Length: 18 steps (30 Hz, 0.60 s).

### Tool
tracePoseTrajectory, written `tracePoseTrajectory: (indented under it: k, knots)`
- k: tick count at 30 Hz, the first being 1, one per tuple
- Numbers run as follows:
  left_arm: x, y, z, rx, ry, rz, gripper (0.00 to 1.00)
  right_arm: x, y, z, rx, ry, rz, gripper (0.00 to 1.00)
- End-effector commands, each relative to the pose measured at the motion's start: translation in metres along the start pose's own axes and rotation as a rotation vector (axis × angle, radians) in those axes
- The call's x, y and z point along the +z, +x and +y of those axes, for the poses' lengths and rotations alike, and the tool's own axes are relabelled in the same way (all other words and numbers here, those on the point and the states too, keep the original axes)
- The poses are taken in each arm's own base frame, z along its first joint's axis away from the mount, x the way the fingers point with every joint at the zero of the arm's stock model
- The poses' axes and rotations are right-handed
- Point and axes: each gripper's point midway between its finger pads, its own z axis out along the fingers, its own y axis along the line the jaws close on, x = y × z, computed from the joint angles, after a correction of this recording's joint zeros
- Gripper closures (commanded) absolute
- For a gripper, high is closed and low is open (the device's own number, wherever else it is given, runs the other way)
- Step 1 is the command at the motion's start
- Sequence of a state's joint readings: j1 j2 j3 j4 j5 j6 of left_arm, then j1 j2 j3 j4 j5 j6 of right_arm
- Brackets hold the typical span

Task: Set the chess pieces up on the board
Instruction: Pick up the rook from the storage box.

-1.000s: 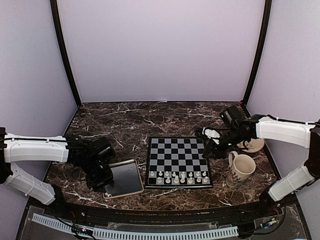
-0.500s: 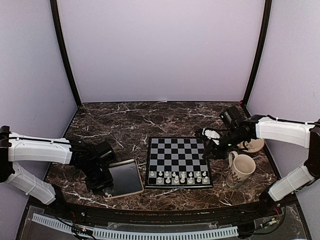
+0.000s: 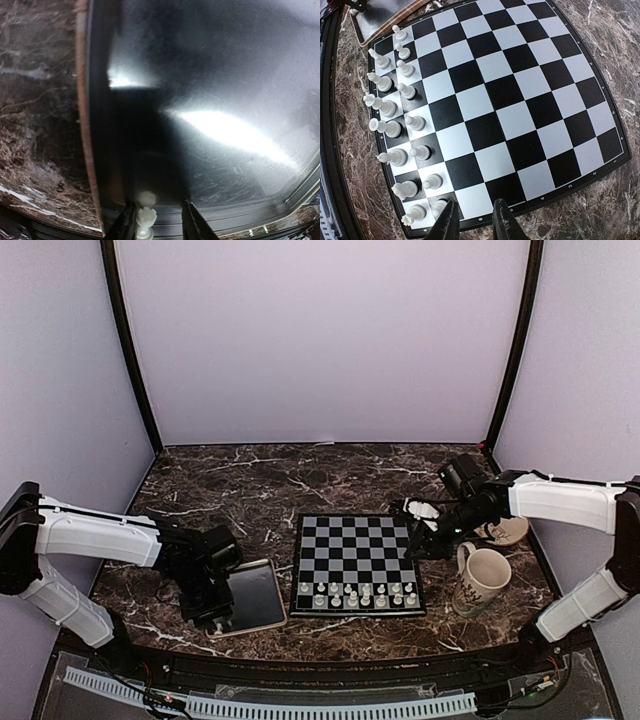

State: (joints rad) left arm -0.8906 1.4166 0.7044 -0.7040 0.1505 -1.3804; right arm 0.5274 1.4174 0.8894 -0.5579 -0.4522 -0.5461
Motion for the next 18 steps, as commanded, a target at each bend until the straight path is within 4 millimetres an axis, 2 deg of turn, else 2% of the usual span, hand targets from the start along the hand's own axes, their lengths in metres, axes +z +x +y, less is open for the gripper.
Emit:
tracePoseTrajectory:
  k: [1,10,18]
  knots:
    - [-0.002,-0.006,-0.009,0.095,-0.013,-0.030,0.68,0.003,0.004,-0.002,0.001,-0.005,0.006,0.75]
    - [-0.003,0.001,0.011,0.222,-0.124,0.010,0.66,0.006,0.006,-0.001,0.007,-0.020,0.016,0.75]
    - [-0.003,0.006,0.024,0.432,-0.244,0.044,0.66,0.008,0.006,0.000,0.007,-0.029,0.021,0.75]
